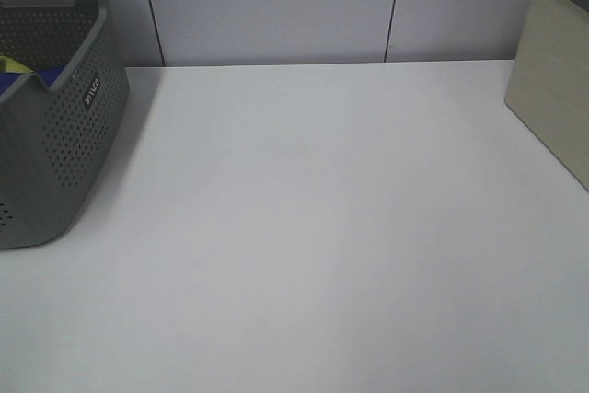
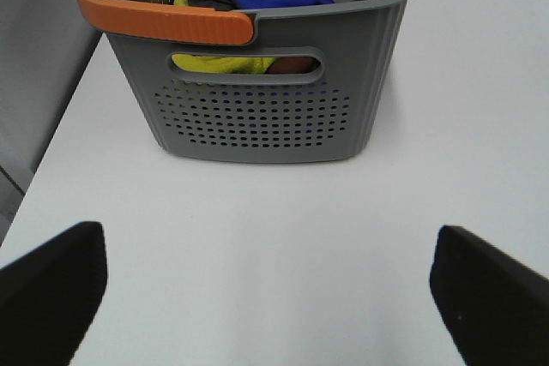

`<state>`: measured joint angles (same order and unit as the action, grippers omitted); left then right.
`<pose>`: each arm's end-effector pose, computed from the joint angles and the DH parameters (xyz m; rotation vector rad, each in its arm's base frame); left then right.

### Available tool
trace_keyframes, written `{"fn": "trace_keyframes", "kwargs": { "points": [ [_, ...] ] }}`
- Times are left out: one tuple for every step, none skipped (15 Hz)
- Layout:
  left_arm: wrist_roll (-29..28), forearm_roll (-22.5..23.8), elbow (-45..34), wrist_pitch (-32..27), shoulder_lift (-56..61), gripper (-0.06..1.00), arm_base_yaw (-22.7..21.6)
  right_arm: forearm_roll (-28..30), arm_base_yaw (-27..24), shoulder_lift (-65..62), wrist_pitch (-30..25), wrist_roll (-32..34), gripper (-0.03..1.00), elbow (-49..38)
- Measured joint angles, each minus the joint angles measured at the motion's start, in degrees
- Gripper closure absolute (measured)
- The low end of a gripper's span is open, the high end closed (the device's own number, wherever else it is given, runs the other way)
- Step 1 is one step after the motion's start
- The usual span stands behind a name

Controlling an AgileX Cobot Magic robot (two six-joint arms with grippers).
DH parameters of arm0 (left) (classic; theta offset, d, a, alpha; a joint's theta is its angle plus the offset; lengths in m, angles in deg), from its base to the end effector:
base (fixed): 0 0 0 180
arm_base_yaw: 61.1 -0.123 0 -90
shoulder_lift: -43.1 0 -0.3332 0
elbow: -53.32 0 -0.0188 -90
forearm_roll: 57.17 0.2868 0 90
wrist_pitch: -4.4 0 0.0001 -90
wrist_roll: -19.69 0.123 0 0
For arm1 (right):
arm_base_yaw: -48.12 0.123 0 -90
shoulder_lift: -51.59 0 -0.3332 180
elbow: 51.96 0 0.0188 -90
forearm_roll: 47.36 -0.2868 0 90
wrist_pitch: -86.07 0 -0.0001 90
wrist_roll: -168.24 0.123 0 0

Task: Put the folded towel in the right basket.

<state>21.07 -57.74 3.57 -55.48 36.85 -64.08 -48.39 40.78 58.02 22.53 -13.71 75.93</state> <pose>0.0067 -0.0007 0.2815 -0.0278 2.0224 0.0363 0.0081 0.0010 0.2606 0.0993 2.1291 -0.0737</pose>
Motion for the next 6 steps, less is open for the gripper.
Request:
{"fn": "trace_keyframes", "kwargs": {
  "points": [
    [0.0,0.0,0.0,0.0,0.0,-0.05,0.0,0.1,0.0,0.0,0.0,0.0,-0.01,0.0],
    [0.0,0.0,0.0,0.0,0.0,-0.05,0.0,0.1,0.0,0.0,0.0,0.0,-0.01,0.0],
    [0.0,0.0,0.0,0.0,0.0,-0.05,0.0,0.1,0.0,0.0,0.0,0.0,-0.01,0.0],
    [0.0,0.0,0.0,0.0,0.0,-0.05,0.0,0.1,0.0,0.0,0.0,0.0,-0.01,0.0],
    [0.0,0.0,0.0,0.0,0.0,-0.05,0.0,0.1,0.0,0.0,0.0,0.0,-0.01,0.0],
    [0.0,0.0,0.0,0.0,0.0,-0.05,0.0,0.1,0.0,0.0,0.0,0.0,-0.01,0.0]
  ]
}}
